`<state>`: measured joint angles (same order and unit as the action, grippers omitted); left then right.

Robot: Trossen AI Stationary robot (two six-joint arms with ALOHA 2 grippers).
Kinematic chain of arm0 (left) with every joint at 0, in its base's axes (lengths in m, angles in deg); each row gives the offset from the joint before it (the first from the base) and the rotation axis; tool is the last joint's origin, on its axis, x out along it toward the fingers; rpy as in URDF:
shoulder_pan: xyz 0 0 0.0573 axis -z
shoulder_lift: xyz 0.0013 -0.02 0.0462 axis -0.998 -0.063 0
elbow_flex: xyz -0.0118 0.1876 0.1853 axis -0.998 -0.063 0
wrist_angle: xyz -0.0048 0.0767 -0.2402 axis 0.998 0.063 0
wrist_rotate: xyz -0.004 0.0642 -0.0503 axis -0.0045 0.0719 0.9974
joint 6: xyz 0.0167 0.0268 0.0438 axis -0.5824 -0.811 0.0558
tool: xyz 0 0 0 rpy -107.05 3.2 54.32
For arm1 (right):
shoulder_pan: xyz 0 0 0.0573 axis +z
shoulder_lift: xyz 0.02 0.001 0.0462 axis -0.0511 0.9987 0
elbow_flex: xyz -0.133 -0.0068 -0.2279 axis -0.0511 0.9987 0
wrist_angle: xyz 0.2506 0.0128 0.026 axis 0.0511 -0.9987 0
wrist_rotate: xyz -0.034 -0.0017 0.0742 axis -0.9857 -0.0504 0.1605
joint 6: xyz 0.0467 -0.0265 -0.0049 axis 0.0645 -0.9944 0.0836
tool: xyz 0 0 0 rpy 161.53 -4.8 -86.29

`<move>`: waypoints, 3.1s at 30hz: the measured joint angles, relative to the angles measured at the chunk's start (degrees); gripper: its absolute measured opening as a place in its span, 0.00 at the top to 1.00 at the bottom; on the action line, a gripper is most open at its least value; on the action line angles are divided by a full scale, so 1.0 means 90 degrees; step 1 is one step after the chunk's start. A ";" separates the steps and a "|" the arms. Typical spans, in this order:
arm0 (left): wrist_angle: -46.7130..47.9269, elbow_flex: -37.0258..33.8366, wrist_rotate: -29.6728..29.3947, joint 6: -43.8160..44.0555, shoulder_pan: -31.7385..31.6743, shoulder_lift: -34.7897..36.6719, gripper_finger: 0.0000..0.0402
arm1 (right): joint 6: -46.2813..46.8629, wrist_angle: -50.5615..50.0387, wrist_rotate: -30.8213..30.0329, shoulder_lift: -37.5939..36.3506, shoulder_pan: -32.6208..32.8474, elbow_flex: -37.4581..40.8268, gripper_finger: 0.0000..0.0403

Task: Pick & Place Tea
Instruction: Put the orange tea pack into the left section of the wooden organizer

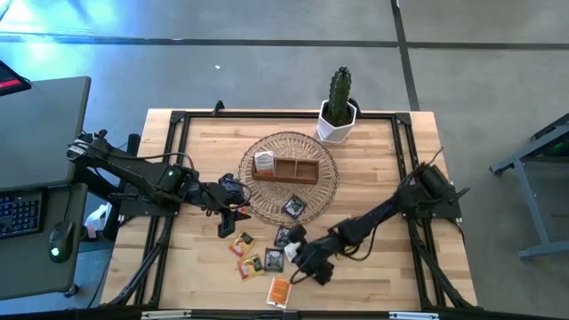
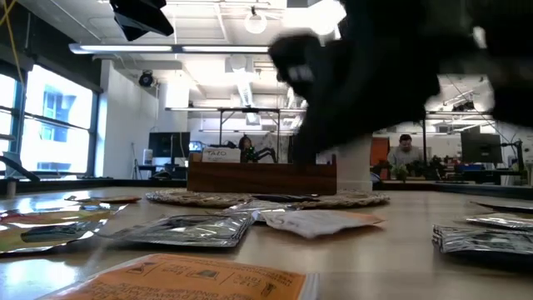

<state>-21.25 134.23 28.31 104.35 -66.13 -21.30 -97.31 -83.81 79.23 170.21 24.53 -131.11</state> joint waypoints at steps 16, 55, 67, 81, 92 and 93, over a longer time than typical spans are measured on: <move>0.0199 0.0001 0.0200 0.0231 0.0001 0.0000 0.55 | 0.1010 -0.0580 0.0270 -0.0617 -0.0274 -0.0012 0.85; 0.0106 0.0012 -0.0261 0.0518 -0.0005 -0.0103 0.55 | 0.1548 -0.0871 -0.0933 -0.0429 -0.0934 -0.0001 0.93; 0.0109 0.0000 -0.1116 0.0281 -0.0054 -0.1015 0.55 | 0.1328 0.0725 -0.2507 -0.0457 -0.1313 -0.0002 0.95; -0.0299 0.0007 -0.0795 0.0309 -0.0554 -0.1433 0.55 | 0.0660 0.1357 -0.2524 -0.0459 -0.1306 -0.0002 0.95; -0.0524 0.0007 -0.0556 -0.0003 -0.0546 -0.1433 0.80 | 0.0377 0.1593 -0.2575 -0.0459 -0.1306 -0.0010 0.98; -0.0526 0.0007 -0.0555 -0.0003 -0.0545 -0.1433 0.85 | 0.0379 0.1593 -0.2577 -0.0459 -0.1306 -0.0010 0.96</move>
<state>-25.99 134.29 23.32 104.32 -71.04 -34.19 -93.90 -69.47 56.04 166.08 12.78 -131.20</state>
